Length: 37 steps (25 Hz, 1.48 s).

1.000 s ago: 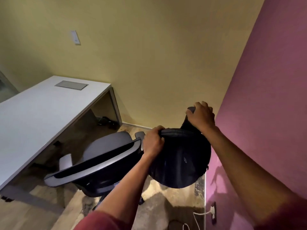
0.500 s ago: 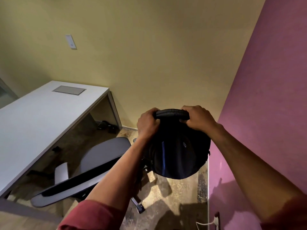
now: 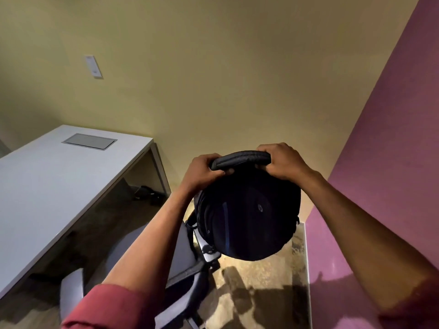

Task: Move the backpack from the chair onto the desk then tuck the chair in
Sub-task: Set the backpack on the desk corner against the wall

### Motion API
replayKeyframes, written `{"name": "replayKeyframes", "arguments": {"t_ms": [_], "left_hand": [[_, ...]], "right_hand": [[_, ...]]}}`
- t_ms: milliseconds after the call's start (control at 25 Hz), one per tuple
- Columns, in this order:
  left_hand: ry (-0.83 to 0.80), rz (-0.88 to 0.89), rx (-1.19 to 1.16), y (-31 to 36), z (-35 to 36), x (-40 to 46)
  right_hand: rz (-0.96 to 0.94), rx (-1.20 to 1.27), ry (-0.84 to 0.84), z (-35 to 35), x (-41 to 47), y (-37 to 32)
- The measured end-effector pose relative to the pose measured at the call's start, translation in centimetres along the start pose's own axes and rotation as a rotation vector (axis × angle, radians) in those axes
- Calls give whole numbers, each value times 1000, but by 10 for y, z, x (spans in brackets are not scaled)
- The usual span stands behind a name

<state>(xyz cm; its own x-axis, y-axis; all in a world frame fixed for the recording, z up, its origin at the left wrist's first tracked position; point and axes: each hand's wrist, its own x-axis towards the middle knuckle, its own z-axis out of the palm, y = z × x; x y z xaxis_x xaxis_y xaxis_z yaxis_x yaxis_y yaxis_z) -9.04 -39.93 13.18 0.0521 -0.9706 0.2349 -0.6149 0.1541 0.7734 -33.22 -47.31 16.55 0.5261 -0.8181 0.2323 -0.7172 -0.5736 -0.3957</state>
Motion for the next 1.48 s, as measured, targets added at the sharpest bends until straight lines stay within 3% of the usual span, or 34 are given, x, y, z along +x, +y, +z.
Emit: {"name": "replayKeyframes", "arguments": {"t_ms": [240, 520, 920, 1480], "left_hand": [[55, -11, 57, -34, -9, 48], [24, -77, 54, -65, -10, 100], [183, -257, 81, -81, -3, 180], [497, -316, 198, -140, -57, 222]], "right_hand": [[-58, -35, -80, 11, 66, 11], [-153, 95, -218, 30, 141, 47], [-387, 163, -367, 53, 275, 103], [-725, 194, -418, 94, 438, 36]]}}
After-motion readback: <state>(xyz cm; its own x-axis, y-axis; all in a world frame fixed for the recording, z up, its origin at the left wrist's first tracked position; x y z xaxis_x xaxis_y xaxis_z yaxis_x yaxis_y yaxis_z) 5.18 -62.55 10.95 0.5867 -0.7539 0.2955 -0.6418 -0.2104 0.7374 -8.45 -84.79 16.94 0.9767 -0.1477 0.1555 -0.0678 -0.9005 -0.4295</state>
